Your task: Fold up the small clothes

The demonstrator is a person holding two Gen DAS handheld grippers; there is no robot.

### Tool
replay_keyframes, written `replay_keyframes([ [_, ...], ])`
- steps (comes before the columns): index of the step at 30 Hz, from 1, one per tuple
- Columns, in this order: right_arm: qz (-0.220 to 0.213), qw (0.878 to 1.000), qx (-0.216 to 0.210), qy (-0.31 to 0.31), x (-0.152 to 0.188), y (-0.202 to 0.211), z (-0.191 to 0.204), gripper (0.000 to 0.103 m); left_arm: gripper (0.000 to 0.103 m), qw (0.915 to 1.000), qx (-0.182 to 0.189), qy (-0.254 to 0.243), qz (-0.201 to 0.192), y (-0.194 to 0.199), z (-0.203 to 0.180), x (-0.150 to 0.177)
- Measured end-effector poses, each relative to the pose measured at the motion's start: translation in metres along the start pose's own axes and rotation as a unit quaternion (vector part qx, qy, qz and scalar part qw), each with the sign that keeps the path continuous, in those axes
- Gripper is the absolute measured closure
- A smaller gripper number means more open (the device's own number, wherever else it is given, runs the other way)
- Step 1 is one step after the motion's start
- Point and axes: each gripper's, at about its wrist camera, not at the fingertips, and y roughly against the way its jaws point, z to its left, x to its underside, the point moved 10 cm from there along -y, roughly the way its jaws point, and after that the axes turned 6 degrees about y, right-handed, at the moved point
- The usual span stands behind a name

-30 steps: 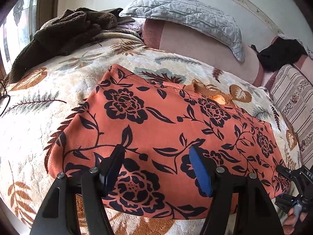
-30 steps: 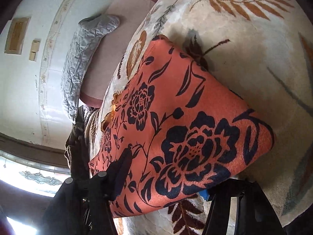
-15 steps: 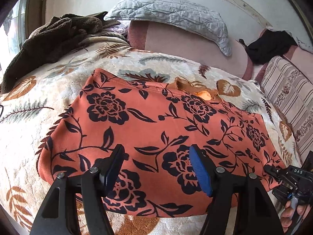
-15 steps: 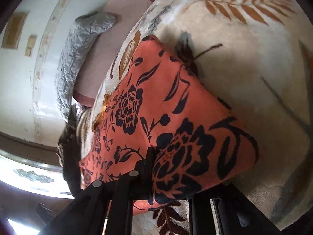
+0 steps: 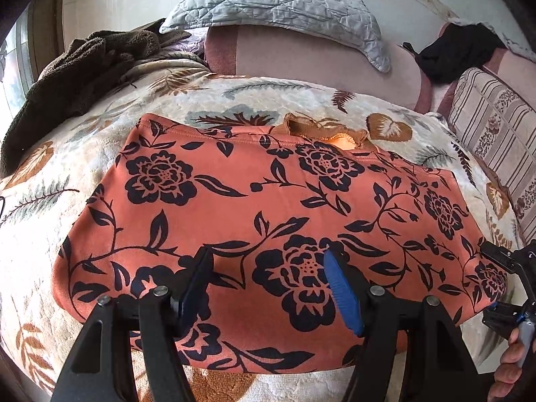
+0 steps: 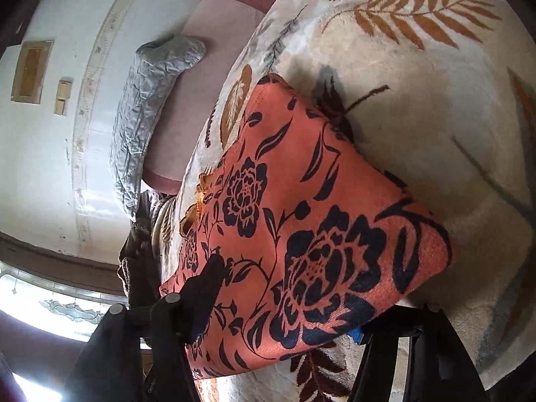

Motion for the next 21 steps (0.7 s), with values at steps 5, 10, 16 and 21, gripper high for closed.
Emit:
replay_keyframes([
  [5,-0.007,0.999,0.009,0.03,-0.005,0.003,0.014,0.043,0.034,0.9999,0.005,0.012,0.0,0.003,0.005,-0.002],
  [10,0.003,0.999,0.041,0.033,-0.002,-0.005,0.002,0.045,0.034,0.9997,0.009,0.023,0.002,0.004,0.008,-0.004],
  [16,0.001,0.999,0.037,-0.003,-0.002,-0.006,-0.007,0.043,0.034,0.9996,0.012,0.025,-0.002,0.007,0.009,-0.007],
  [21,0.005,0.999,0.052,-0.009,-0.004,-0.008,-0.012,0.058,0.034,0.9996,0.014,0.026,-0.001,0.009,0.009,-0.007],
])
